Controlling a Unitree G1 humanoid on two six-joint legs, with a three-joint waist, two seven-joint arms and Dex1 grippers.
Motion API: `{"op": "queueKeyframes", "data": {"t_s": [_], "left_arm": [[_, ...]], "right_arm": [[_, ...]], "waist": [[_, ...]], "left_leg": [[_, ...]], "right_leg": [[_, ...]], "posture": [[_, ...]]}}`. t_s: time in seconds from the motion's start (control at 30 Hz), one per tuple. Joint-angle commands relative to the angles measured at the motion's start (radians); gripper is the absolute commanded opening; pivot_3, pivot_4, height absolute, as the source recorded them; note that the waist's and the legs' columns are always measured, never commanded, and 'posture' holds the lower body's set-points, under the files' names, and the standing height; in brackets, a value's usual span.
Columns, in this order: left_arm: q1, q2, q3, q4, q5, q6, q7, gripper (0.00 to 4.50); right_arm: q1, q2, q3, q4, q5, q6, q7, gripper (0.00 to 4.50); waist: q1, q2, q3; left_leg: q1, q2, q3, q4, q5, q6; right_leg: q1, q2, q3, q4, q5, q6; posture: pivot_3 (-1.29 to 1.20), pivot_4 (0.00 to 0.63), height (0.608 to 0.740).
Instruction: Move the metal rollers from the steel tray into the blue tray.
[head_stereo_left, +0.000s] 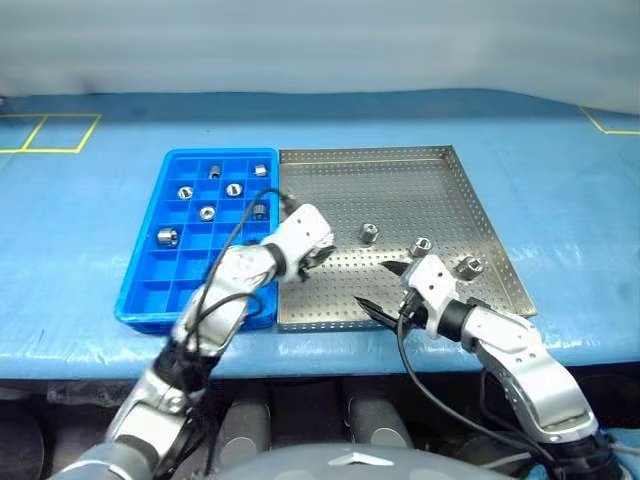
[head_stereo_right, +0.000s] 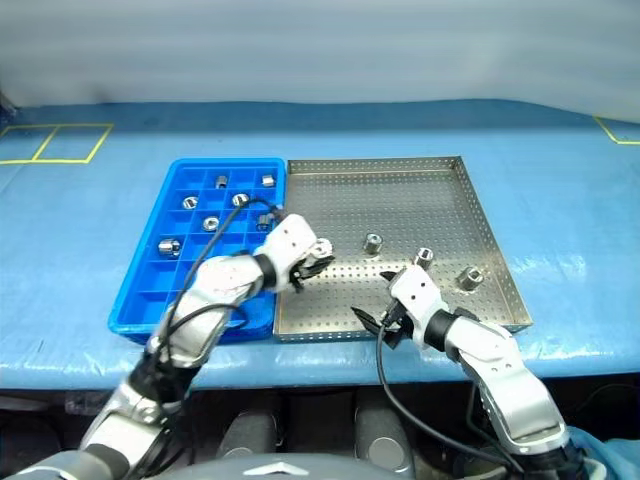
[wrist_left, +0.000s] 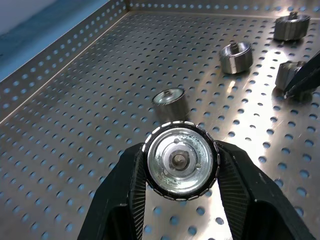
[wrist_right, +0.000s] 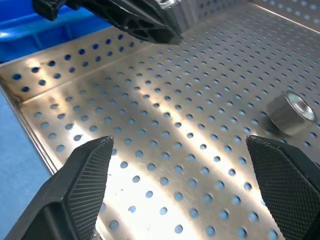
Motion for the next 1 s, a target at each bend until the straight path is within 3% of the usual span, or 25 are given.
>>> {"op": "queueKeyframes", "data": {"t_s": [0.03,0.37,0.6,0.87,1.0], "left_arm": [[0.068,0.052,0.035,-0.216,0.042,0.161,0.062,1.75],[0.22,0.041,0.149,-0.411,0.136,0.457,0.3,1.75],[0.26,0.012,0.196,-0.405,0.16,0.495,0.408,1.75],[0.278,0.03,0.175,-0.384,0.123,0.487,0.413,1.75],[0.264,0.039,0.163,-0.374,0.122,0.468,0.425,3.03]], "right_arm": [[-0.076,0.021,0.043,0.026,0.037,-0.035,0.072,4.5],[-0.249,0.057,0.161,0.185,0.025,-0.082,0.216,4.5],[-0.271,0.068,0.17,0.217,0.016,-0.098,0.23,4.5],[-0.252,0.069,0.156,0.205,0.005,-0.101,0.209,4.5],[-0.242,0.068,0.147,0.197,0.003,-0.101,0.194,4.5]], "waist": [[0.025,-0.001,0.0],[0.144,-0.004,0.003],[0.204,-0.005,0.003],[0.222,-0.004,0.003],[0.229,-0.004,0.002]], "left_leg": [[0.0,0.0,0.0,0.0,0.0,0.0],[-0.002,0.0,-0.004,0.0,0.0,0.0],[-0.002,0.0,-0.004,-0.001,0.0,0.0],[-0.002,0.0,-0.003,-0.002,-0.001,-0.001],[-0.001,0.0,-0.003,-0.003,-0.001,-0.001]], "right_leg": [[0.0,0.0,0.0,0.0,0.0,0.0],[0.0,-0.001,-0.004,-0.002,-0.001,-0.001],[0.0,-0.001,-0.005,-0.002,-0.001,-0.002],[-0.001,-0.001,-0.005,-0.002,-0.002,-0.003],[-0.001,-0.001,-0.005,-0.002,-0.002,-0.003]], "posture": [[0.25,0.15,0.74],[0.45,0.15,0.74],[0.47,0.15,0.74],[0.45,0.15,0.74],[0.43,0.15,0.74]]}}
